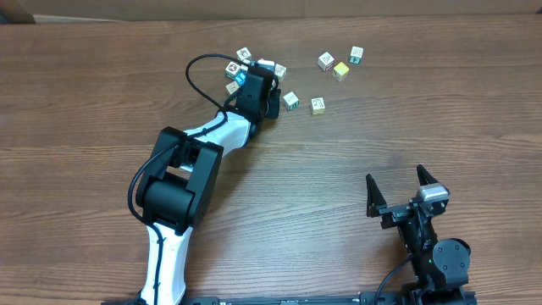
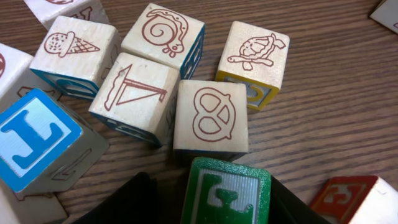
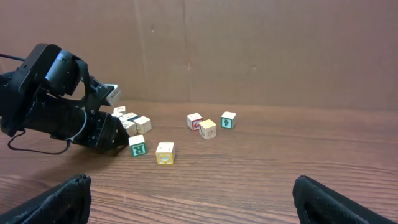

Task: Form a horizontal line
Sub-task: 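Lower the left gripper over the green-faced block at the cluster front, then close the left gripper on the green-faced block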

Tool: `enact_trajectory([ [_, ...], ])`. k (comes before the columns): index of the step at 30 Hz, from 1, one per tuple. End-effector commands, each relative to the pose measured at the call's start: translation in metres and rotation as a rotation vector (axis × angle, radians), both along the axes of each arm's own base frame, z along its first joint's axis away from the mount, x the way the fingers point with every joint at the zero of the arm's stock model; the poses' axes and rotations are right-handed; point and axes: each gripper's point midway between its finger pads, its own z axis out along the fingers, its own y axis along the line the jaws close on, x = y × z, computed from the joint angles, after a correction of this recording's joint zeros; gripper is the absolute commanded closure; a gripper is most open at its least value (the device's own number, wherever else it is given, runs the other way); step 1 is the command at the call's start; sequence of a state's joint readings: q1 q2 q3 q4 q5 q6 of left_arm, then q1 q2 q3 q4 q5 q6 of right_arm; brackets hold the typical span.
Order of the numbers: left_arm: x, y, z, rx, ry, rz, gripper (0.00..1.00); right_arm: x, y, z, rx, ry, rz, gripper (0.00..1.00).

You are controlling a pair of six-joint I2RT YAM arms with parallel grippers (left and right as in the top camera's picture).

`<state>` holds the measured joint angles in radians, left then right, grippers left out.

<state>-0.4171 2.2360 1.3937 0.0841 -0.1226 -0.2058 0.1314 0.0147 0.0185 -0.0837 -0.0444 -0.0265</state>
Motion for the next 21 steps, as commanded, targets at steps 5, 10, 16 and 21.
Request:
enact_trajectory([
  [5, -0.002, -0.005, -0.008, -0.004, 0.005, -0.018, 0.56, 0.0, -0.002, -0.002, -0.004, -0.004, -0.008, 0.0],
  [10, -0.002, -0.007, 0.005, -0.009, -0.007, -0.021, 0.64, 0.0, -0.002, -0.002, -0.004, -0.004, -0.008, 0.0],
  [16, -0.006, -0.006, 0.023, -0.009, -0.007, -0.021, 0.66, 0.0, -0.002, -0.002, -0.004, -0.004, -0.008, 0.0],
  [21, -0.013, -0.002, 0.036, 0.001, 0.015, -0.021, 0.66, 0.0, -0.002, -0.002, -0.004, -0.004, -0.008, 0.0],
])
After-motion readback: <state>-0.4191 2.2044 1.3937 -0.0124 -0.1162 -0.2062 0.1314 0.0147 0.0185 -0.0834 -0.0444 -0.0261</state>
